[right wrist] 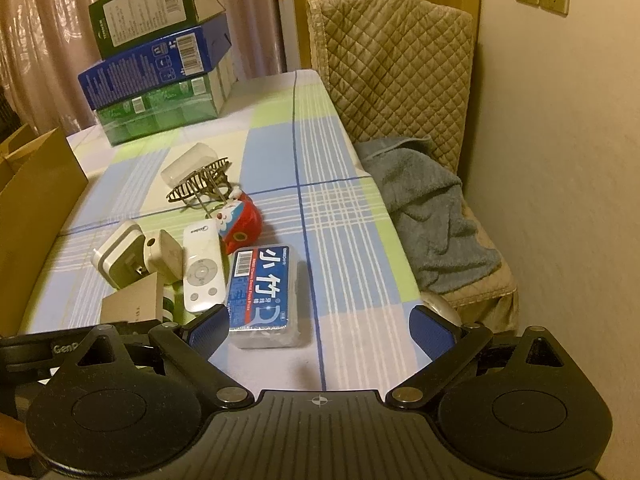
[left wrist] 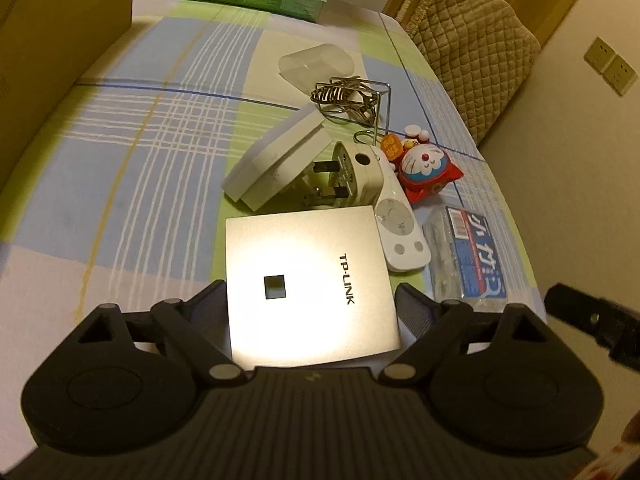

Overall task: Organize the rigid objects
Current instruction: 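Grasp the gold panel with the left tool while the right tool grasps the blue toothpick box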

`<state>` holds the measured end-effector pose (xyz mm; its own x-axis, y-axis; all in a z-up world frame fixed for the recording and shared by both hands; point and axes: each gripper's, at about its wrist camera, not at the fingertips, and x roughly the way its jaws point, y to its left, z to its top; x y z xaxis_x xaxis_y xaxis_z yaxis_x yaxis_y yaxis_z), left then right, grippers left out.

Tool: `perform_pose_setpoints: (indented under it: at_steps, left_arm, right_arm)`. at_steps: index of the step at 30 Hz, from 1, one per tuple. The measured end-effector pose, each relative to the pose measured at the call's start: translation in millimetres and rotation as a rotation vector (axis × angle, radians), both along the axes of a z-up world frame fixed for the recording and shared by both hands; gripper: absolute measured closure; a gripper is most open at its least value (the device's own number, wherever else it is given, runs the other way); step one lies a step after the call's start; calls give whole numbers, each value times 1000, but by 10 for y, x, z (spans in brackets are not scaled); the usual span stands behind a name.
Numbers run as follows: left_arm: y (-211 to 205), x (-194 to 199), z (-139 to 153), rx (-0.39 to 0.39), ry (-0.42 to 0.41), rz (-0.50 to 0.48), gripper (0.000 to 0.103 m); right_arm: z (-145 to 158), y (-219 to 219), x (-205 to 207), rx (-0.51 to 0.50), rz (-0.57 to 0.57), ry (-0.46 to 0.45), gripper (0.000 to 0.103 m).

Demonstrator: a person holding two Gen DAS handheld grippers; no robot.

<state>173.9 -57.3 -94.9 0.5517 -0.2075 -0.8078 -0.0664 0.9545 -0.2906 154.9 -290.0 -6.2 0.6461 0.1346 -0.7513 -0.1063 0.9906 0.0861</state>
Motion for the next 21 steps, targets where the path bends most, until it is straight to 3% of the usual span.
perform_pose_setpoints:
  at_steps: [10,17,21]
  left_arm:
    - [437,-203,123,103,-79,-83,17]
    - [596,-217,-6,249,-44,-109,17]
    - [644,-211,-57,248,-38,-108,17]
  right_arm:
    - [-62,226,50,-5,73,19,8]
    - [-213,465,169,-20,128,54,8]
    - [-303,494,237,-37,114,67,8]
